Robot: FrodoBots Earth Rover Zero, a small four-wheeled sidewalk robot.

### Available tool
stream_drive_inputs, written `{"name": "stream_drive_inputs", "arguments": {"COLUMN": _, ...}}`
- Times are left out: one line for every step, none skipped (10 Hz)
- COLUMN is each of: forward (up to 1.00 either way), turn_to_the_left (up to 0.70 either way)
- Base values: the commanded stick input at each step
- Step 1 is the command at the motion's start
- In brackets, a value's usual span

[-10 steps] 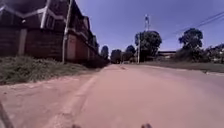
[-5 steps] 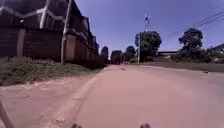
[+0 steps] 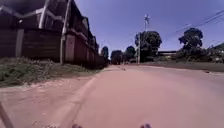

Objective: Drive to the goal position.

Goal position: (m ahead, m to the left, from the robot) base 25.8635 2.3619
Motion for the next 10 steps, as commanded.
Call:
{"name": "stream_drive_inputs", "arguments": {"forward": 0.30, "turn_to_the_left": 0.00}}
{"name": "stream_drive_inputs", "arguments": {"forward": 0.30, "turn_to_the_left": 0.00}}
{"name": "stream_drive_inputs", "arguments": {"forward": 0.30, "turn_to_the_left": 0.00}}
{"name": "stream_drive_inputs", "arguments": {"forward": 0.30, "turn_to_the_left": 0.00}}
{"name": "stream_drive_inputs", "arguments": {"forward": 0.30, "turn_to_the_left": 0.00}}
{"name": "stream_drive_inputs", "arguments": {"forward": 0.30, "turn_to_the_left": 0.00}}
{"name": "stream_drive_inputs", "arguments": {"forward": 0.30, "turn_to_the_left": 0.00}}
{"name": "stream_drive_inputs", "arguments": {"forward": 0.30, "turn_to_the_left": 0.00}}
{"name": "stream_drive_inputs", "arguments": {"forward": 0.30, "turn_to_the_left": 0.00}}
{"name": "stream_drive_inputs", "arguments": {"forward": 0.30, "turn_to_the_left": 0.00}}
